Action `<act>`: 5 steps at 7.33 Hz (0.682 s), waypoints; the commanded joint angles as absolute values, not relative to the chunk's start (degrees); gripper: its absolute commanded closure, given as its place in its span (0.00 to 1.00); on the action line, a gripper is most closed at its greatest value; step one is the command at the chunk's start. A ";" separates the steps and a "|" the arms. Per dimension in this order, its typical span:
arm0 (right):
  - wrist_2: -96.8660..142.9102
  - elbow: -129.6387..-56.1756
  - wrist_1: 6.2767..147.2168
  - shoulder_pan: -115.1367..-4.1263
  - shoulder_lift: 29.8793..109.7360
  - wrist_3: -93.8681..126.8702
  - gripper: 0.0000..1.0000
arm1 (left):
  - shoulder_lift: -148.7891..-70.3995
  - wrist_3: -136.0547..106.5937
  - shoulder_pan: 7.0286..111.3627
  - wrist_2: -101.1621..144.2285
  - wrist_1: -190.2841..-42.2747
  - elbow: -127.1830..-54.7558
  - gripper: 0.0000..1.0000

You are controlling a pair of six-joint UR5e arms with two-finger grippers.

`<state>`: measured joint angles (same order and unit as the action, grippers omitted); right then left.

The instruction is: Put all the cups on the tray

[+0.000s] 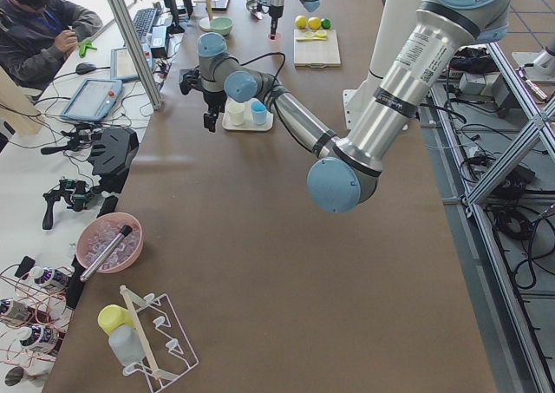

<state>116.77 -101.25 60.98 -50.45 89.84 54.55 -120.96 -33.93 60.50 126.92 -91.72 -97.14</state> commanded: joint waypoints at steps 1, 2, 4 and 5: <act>117.94 -102.22 61.61 -50.45 85.55 60.60 1.00 | -120.94 -33.93 60.56 127.00 -91.76 -97.03 0.03; 118.21 -102.22 61.79 -49.58 82.47 64.65 1.00 | -120.94 -33.93 60.56 127.00 -91.76 -96.94 0.03; 115.42 -102.13 71.38 -44.50 71.79 73.35 1.00 | -120.94 -33.84 60.56 127.00 -91.76 -96.94 0.03; 111.49 -101.95 79.46 -41.08 65.28 76.69 1.00 | -120.94 -33.84 60.56 127.00 -91.76 -96.86 0.03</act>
